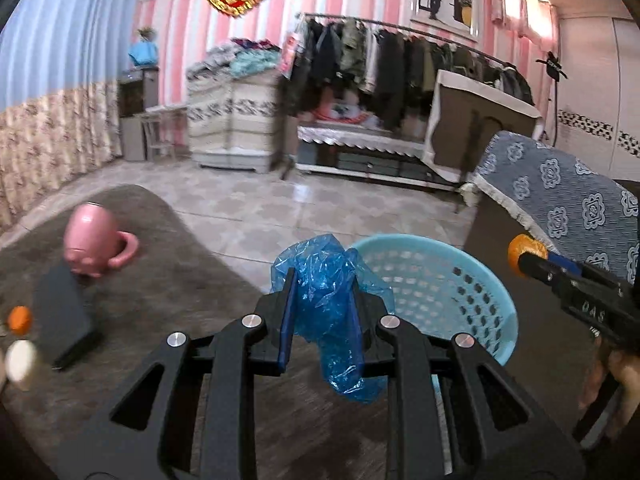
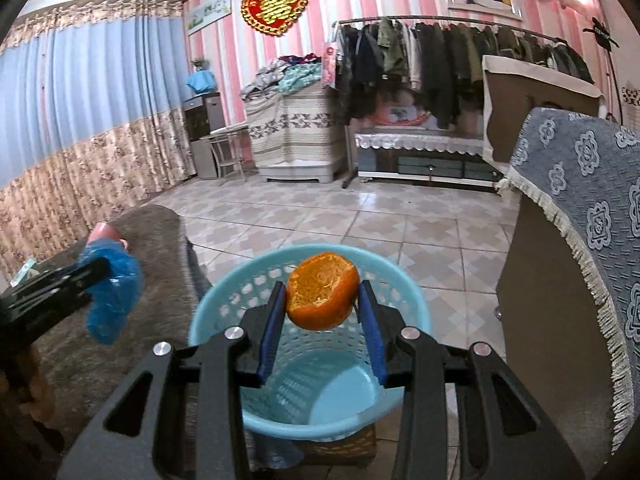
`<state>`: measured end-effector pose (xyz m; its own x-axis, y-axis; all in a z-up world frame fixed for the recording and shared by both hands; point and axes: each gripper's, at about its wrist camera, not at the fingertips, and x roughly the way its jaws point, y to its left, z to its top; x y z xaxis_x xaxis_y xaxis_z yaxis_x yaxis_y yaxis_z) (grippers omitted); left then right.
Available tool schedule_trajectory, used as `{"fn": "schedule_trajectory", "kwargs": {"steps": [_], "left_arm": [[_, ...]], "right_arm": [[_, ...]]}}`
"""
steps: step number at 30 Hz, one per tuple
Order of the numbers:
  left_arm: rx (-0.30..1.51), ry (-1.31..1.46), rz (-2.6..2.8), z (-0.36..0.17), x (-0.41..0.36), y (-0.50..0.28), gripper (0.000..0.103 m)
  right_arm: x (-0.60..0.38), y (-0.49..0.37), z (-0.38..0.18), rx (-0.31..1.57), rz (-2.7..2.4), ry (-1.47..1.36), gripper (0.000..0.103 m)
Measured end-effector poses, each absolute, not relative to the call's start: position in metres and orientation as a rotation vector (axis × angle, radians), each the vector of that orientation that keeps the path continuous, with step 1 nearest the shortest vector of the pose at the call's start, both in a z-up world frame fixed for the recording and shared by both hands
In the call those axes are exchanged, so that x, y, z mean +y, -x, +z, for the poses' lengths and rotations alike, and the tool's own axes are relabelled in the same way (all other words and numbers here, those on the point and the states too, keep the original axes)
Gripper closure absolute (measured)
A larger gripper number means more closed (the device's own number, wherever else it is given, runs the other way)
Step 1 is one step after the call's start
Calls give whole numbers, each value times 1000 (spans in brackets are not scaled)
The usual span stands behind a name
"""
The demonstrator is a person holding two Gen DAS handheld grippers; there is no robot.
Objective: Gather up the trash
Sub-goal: 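Carry the bag and peel to the blue basket and release both, then move both tools back over the trash pile on the rug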
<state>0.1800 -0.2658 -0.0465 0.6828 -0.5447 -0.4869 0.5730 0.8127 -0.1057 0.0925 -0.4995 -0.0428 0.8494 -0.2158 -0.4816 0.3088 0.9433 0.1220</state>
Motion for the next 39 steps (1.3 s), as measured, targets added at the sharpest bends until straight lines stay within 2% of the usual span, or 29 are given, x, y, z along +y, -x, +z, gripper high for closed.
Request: {"fn": "schedule_trajectory", "kwargs": {"steps": [12, 14, 16, 21, 27, 32, 33, 35, 36, 37, 39], "left_arm": [[553, -137, -704, -77, -353, -201, 82], [549, -138, -701, -76, -357, -207, 74], [550, -124, -688, -75, -357, -214, 53], [548, -104, -644, -73, -346, -220, 23], [533, -91, -561, -69, -314, -222, 11], [551, -47, -517, -68, -284, -227, 10], [552, -43, -512, -68, -282, -227, 10], [555, -34, -495, -67, -272, -226, 10], [553, -32, -486, -66, -268, -225, 10], [551, -31, -481, -65, -264, -224, 9], [545, -26, -464, -62, -254, -219, 9]], "right_arm": [[-532, -93, -69, 516, -338, -233, 66], [-531, -93, -70, 518, -343, -235, 66], [-529, -94, -71, 521, -347, -234, 66], [-528, -102, -78, 533, -346, -230, 66], [-519, -115, -92, 553, -345, -218, 66], [-513, -127, -103, 569, -362, -209, 63], [-512, -129, -103, 569, -365, -211, 61], [-512, -131, -100, 557, -374, -212, 41], [-511, -131, -99, 548, -376, -213, 36], [-510, -130, -95, 535, -380, -213, 32], [-506, -129, -89, 521, -380, -213, 32]]}}
